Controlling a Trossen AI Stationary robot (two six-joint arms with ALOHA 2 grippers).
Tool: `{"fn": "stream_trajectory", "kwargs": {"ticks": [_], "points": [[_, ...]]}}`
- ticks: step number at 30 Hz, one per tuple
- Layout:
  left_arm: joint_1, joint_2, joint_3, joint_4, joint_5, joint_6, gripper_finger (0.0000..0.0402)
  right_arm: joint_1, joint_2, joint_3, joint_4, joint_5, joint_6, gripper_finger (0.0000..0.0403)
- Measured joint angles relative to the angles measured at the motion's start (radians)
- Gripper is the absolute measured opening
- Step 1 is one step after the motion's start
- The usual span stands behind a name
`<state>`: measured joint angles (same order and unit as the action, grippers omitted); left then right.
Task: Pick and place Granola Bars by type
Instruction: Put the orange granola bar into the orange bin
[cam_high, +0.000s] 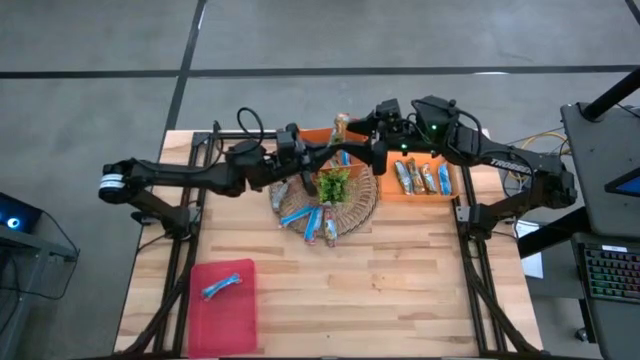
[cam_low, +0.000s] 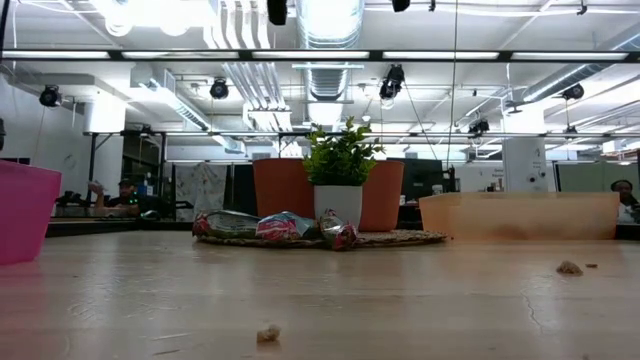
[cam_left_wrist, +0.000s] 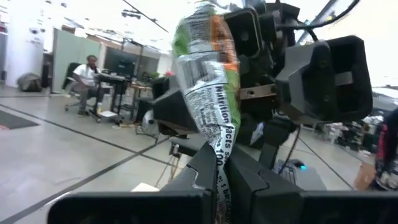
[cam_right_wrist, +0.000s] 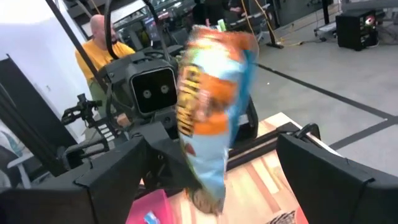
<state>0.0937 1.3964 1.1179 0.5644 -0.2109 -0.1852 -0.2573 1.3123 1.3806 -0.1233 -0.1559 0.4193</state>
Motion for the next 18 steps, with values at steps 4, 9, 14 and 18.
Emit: {"fn": "stream_trajectory", "kwargs": {"ticks": [4,9,14,18], "points": [[0.0,0.023,0.026,-0.004,0.036,-0.004,0.0,0.0,-0.001,0.0,0.0,-0.001,-0.004,0.0347],[-0.001,0.022,0.034,0.003,0.039,-0.006,0.0,0.0,0.002,0.0,-0.004,-0.001,-0.004,0.0336],[0.0,0.022,0.034,0.004,0.059,-0.025,0.0,0.004,0.014,0.0,-0.009,-0.001,-0.003,0.0311],[0.0,0.022,0.034,0.001,0.061,-0.027,0.0,0.005,0.024,0.0,-0.011,-0.002,0.0,0.0268]]}}
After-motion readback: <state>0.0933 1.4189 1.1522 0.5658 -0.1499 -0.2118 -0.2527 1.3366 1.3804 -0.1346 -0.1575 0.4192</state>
